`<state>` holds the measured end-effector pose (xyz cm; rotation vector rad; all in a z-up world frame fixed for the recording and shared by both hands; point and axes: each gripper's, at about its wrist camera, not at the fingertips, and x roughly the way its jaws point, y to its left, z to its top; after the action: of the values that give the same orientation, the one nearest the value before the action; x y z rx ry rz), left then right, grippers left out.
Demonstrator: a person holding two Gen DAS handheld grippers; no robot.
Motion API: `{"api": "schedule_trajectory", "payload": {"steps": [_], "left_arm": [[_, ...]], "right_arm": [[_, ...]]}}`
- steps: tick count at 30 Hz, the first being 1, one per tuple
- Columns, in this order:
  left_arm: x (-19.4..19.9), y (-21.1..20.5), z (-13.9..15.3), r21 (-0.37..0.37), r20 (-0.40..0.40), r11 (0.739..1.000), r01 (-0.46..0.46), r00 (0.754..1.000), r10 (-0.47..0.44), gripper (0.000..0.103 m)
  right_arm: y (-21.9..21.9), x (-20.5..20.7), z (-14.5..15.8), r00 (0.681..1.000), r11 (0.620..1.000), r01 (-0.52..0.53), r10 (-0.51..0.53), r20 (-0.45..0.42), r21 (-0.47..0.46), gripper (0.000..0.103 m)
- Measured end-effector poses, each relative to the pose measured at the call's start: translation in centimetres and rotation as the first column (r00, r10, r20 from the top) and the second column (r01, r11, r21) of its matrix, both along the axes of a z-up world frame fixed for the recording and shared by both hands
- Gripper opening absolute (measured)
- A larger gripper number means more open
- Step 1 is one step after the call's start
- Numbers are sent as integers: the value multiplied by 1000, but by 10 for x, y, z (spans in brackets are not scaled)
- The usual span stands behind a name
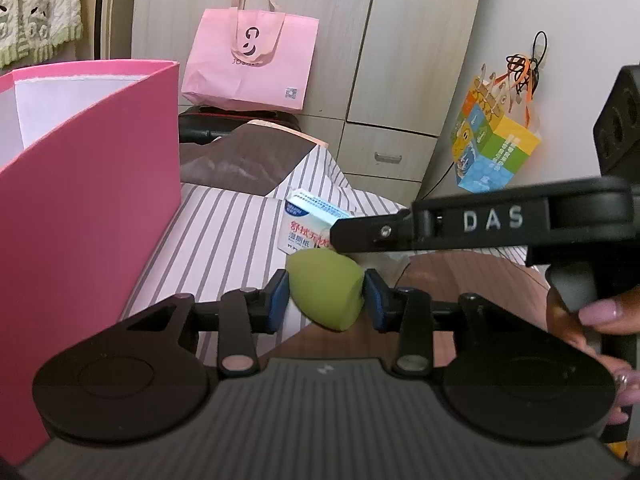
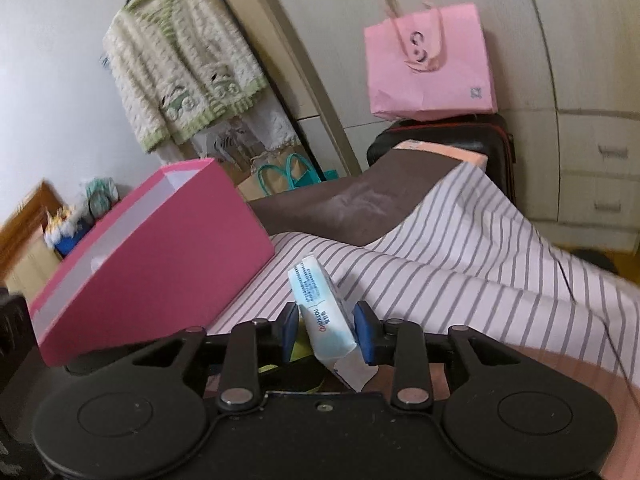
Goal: Organize soft objects
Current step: 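Grasp the green makeup sponge with the left gripper while the right grasps the wipes packet, then lift the green sponge with the left gripper while the right carries the wipes toward the box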
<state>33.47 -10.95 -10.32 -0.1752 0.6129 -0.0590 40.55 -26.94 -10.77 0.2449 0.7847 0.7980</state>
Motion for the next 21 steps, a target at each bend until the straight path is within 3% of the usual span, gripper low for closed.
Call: {"api": "schedule_trajectory", "payload": {"steps": [4, 11, 16, 21], "left_arm": [[-3, 2, 1, -5, -4, 1000, -3, 1000, 3, 38], [-5, 3, 2, -8, -16, 1000, -2, 1000, 2, 37], [-8, 0, 5, 23, -8, 1000, 4, 1000, -4, 36], [-12, 1, 8, 39, -19, 999, 3, 1000, -2, 36]], "right_arm": [[-6, 3, -2, 999, 999, 41, -41, -12, 19, 37], [5, 5, -13, 1000, 998, 13, -14, -13, -53, 37], [6, -2, -10, 999, 996, 34, -31, 41, -80, 24], [1, -20, -1, 994, 990, 81, -72, 80, -114, 23]]}}
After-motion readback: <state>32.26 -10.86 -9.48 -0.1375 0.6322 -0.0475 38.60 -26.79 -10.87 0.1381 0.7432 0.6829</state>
